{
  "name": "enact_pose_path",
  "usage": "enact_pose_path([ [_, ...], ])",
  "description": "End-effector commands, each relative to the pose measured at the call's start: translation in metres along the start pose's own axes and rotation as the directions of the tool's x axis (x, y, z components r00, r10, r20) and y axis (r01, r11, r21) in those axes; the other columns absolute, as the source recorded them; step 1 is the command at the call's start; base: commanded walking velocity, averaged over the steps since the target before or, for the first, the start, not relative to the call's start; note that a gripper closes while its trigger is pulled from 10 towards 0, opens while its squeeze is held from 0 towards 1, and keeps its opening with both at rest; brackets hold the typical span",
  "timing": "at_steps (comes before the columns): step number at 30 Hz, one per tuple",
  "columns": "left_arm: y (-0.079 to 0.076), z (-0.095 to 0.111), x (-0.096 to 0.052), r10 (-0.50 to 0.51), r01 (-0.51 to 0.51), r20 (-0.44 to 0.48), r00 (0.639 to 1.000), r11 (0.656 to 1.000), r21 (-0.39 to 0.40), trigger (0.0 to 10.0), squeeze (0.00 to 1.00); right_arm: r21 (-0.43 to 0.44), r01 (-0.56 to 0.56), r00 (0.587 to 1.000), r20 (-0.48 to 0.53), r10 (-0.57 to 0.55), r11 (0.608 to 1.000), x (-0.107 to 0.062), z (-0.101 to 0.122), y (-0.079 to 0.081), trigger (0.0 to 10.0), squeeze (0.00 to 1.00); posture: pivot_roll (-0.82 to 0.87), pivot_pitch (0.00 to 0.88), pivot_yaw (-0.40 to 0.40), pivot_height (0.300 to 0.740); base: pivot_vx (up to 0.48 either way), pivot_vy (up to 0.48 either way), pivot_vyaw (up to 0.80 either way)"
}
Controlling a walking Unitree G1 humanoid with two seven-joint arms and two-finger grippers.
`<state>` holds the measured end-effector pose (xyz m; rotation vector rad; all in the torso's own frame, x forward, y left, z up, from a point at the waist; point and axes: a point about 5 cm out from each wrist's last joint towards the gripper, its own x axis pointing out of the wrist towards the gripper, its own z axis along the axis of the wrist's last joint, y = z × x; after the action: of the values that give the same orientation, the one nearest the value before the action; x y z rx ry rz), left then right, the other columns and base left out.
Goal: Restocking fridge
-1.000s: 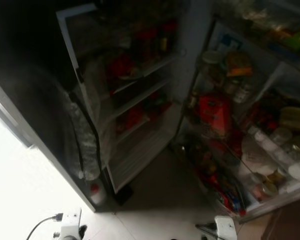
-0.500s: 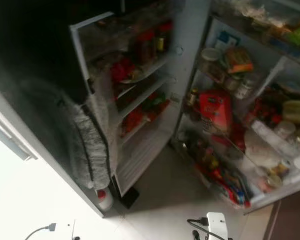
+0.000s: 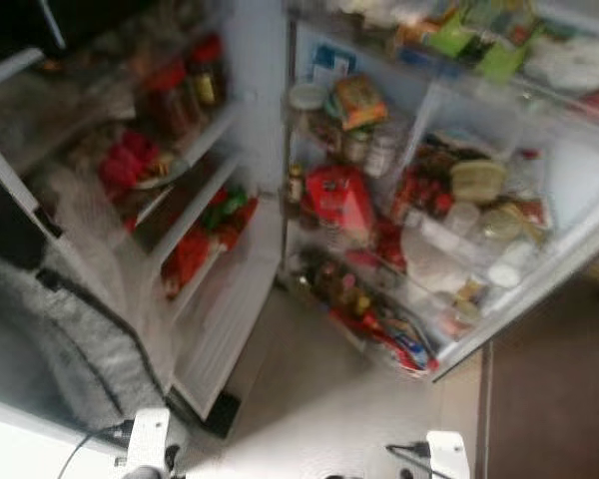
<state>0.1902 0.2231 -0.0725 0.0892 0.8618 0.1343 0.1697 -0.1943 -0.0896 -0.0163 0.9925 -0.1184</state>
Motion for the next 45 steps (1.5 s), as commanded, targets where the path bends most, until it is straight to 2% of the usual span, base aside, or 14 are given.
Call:
enact_pose_path([
  [1, 0.002, -0.01, -0.002, 0.012, -0.012, -0.038, 0.999, 1.0, -0.002, 10.0, 0.0, 0.007, -0.002, 0.999, -0.04, 0.002, 1.0, -0.002, -0.014, 0.002, 10.0, 0.0, -0.09, 0.16, -0.004, 0.74, 0.0, 0.0, 0.0],
  [11, 0.001, -0.007, -0.002, 0.01, -0.01, -0.024, 1.0, 1.0, 0.004, 10.0, 0.0, -0.008, 0.041, 0.999, -0.008, -0.041, 0.999, -0.002, -0.012, 0.0, 10.0, 0.0, -0.1, 0.167, -0.003, 0.74, 0.0, 0.0, 0.0],
  [17, 0.0, -0.005, -0.001, 0.012, -0.011, -0.013, 1.0, 1.0, 0.007, 10.0, 0.0, 0.047, 0.161, 0.987, 0.021, -0.162, 0.986, -0.004, -0.012, -0.005, 10.0, 0.0, -0.1, 0.165, -0.005, 0.74, 0.0, 0.0, 0.0],
  [19, 0.002, -0.004, -0.001, 0.016, -0.016, -0.008, 1.0, 1.0, 0.006, 10.0, 0.0, 0.093, 0.221, 0.974, 0.038, -0.225, 0.971, -0.005, -0.012, -0.007, 10.0, 0.0, -0.1, 0.163, -0.004, 0.74, 0.0, 0.0, 0.0],
  [23, 0.004, -0.004, -0.001, 0.019, -0.019, -0.007, 1.0, 1.0, 0.009, 10.0, 0.0, 0.165, 0.27, 0.959, 0.047, -0.281, 0.949, -0.006, -0.012, -0.008, 10.0, 0.0, -0.11, 0.157, -0.003, 0.74, 0.0, 0.0, 0.0],
  [26, 0.005, -0.004, -0.001, 0.02, -0.019, -0.006, 1.0, 1.0, 0.012, 10.0, 0.0, 0.17, 0.272, 0.955, 0.075, -0.287, 0.947, -0.007, -0.01, -0.007, 10.0, 0.0, -0.1, 0.147, -0.002, 0.74, 0.0, 0.0, 0.0],
  [27, 0.005, -0.004, -0.001, 0.019, -0.019, -0.005, 1.0, 1.0, 0.011, 10.0, 0.0, 0.18, 0.317, 0.927, 0.15, -0.344, 0.931, -0.01, -0.002, -0.029, 10.0, 0.0, -0.1, 0.143, -0.003, 0.74, 0.0, 0.0, 0.0],
  [28, 0.005, -0.005, -0.002, 0.018, -0.017, -0.004, 1.0, 1.0, 0.011, 10.0, 0.0, 0.172, 0.385, 0.863, 0.28, -0.419, 0.907, -0.017, 0.012, -0.056, 10.0, 0.0, -0.1, 0.142, -0.003, 0.74, 0.0, 0.0, 0.0],
  [29, 0.005, -0.005, -0.002, 0.017, -0.017, -0.004, 1.0, 1.0, 0.011, 10.0, 0.0, 0.162, 0.406, 0.838, 0.327, -0.437, 0.899, -0.02, 0.017, -0.061, 10.0, 0.0, -0.1, 0.14, -0.003, 0.74, 0.0, 0.0, 0.0],
  [32, 0.005, -0.005, -0.002, 0.017, -0.017, -0.004, 1.0, 1.0, 0.011, 10.0, 0.0, 0.153, 0.418, 0.822, 0.357, -0.444, 0.896, -0.021, 0.019, -0.061, 10.0, 0.0, -0.1, 0.14, -0.003, 0.74, 0.0, 0.0, 0.0],
  [45, 0.005, -0.005, -0.002, 0.017, -0.017, -0.003, 1.0, 1.0, 0.011, 10.0, 0.0, 0.154, 0.423, 0.811, 0.375, -0.449, 0.893, -0.022, 0.018, -0.061, 10.0, 0.0, -0.1, 0.14, -0.003, 0.74, 0.0, 0.0, 0.0],
])
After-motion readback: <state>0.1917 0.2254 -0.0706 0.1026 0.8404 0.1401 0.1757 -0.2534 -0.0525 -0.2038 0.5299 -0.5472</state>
